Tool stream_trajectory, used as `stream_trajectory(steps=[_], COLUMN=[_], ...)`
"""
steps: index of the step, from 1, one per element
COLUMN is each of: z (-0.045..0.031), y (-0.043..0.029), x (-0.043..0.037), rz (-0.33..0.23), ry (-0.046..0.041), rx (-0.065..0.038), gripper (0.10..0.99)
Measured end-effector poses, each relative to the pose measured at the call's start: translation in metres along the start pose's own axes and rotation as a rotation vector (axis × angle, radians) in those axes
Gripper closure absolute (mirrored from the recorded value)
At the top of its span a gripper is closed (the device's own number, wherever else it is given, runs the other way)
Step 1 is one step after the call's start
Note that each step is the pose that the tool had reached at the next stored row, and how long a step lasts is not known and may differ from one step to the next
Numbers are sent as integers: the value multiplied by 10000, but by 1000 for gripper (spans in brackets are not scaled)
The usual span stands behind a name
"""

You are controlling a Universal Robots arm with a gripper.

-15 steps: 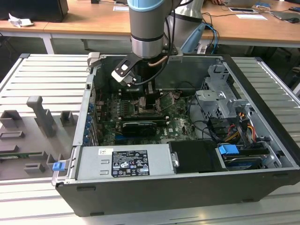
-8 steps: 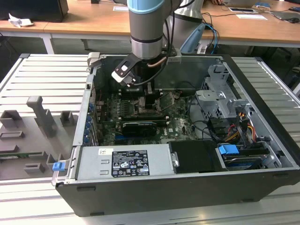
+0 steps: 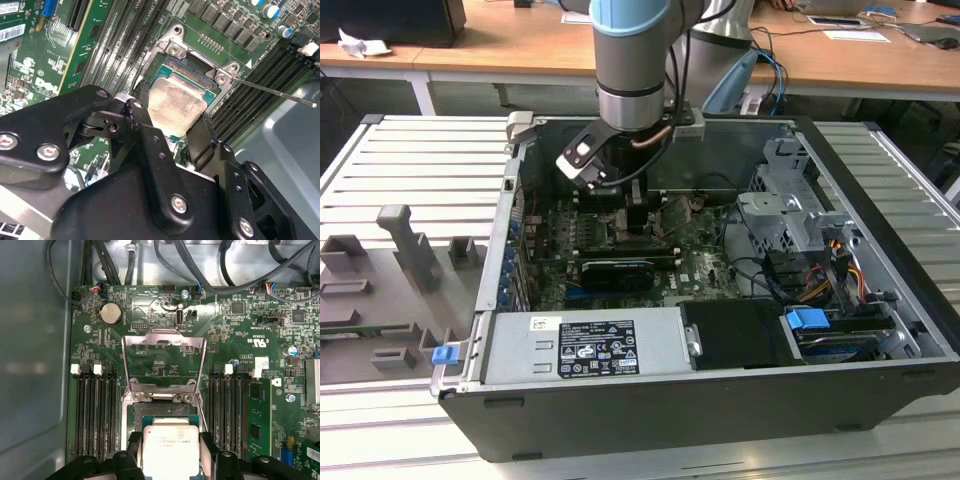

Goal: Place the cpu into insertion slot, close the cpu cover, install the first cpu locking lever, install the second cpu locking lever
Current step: 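Place the cpu into insertion slot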

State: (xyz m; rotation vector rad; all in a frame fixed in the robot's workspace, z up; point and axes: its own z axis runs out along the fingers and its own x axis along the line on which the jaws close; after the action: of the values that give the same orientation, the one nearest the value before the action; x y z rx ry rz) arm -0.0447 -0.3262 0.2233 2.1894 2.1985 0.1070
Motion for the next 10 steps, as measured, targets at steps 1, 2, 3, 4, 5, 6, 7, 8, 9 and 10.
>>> stream_trajectory(steps=[1,2,3,4,5,6,7,8,9,10], z=[12,27,40,59,72,85,94,107,118,132], y=[-1,-2,-3,-5,-6,-6,-7,-8,-9,-10], x=[4,7,9,11,13,15,17,24,24,25], rz=[18,28,30,31,34,47,82,167,187,195], ry=[1,0,1,0,0,-1,-3,-10,-12,-12], rx=[0,0,0,1,2,2,2,1,0,0], gripper=[545,545,545,545,545,545,545,545,545,545])
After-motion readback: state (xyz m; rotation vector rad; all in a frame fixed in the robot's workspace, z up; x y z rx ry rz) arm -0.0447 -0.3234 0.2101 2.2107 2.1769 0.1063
